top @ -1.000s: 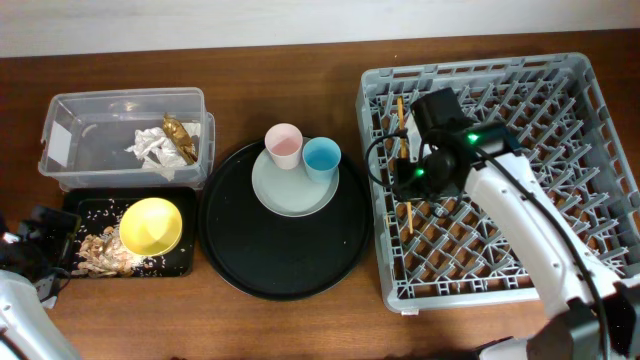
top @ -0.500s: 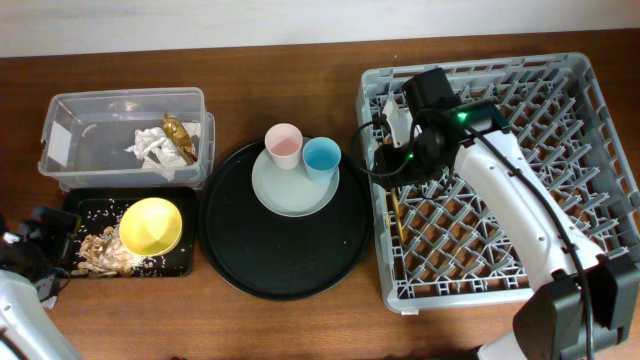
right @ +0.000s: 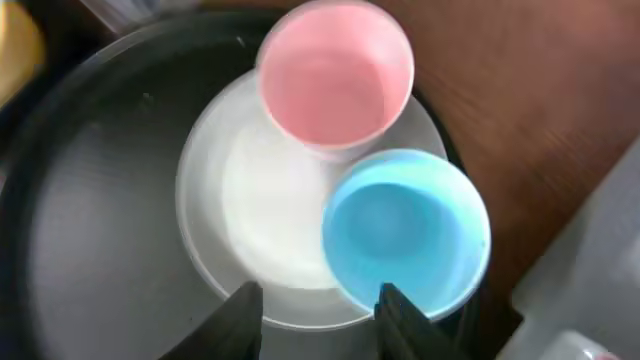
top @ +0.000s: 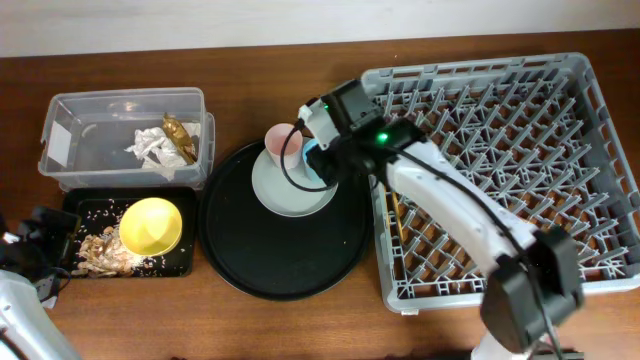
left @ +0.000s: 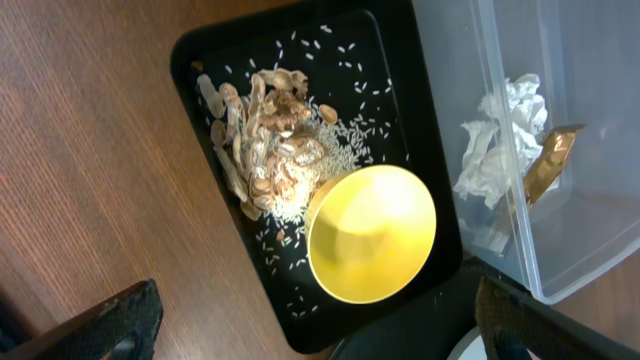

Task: Sort waste into correct bins and load items into the dishwasher rack
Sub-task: 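Grasp the blue cup with the right gripper and lift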

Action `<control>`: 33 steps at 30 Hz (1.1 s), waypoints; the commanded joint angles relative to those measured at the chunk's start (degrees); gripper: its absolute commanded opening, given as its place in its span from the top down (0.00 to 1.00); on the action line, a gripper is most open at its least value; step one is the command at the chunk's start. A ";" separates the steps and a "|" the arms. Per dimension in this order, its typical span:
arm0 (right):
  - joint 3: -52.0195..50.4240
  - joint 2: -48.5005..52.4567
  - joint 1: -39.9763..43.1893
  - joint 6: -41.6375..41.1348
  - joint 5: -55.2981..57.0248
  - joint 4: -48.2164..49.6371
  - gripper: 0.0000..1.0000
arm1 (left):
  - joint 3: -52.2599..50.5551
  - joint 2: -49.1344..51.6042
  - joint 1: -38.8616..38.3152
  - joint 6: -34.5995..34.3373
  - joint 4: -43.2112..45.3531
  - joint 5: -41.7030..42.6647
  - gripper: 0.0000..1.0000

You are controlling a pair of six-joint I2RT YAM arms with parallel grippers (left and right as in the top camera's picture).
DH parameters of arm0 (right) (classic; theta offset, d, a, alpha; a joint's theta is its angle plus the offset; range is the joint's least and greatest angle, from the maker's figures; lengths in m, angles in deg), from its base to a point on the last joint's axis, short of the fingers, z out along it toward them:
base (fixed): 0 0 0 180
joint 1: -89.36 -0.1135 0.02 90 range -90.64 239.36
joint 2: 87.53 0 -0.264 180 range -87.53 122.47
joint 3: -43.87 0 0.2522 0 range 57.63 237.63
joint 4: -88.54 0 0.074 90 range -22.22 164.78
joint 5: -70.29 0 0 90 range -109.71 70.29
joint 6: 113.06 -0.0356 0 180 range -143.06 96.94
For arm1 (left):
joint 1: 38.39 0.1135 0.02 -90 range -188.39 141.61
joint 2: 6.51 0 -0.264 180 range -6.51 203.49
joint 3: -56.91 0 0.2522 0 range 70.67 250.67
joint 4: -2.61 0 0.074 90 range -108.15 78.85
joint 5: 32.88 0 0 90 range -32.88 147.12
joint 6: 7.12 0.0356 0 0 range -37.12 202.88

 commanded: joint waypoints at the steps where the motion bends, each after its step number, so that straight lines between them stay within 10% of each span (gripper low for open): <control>1: 0.66 4.55 -0.59 1.46 1.14 3.65 0.64 | 0.57 -0.24 0.11 -0.68 -0.02 0.20 0.01; 10: 0.63 9.25 -0.59 1.44 1.14 3.76 0.85 | 0.57 -0.24 0.11 -0.68 -0.02 0.17 0.01; 19: 0.72 9.11 -0.50 1.44 1.14 0.81 0.85 | 0.57 -0.24 0.11 -0.68 -0.02 0.17 0.01; 27: 4.00 -7.93 1.03 1.42 -0.46 -6.01 0.96 | 0.57 -0.24 0.11 -0.68 -0.02 0.20 0.01; 33: 3.96 -9.18 24.33 3.39 -44.15 -3.34 0.96 | 0.57 -0.24 0.11 -0.68 -0.02 0.17 0.01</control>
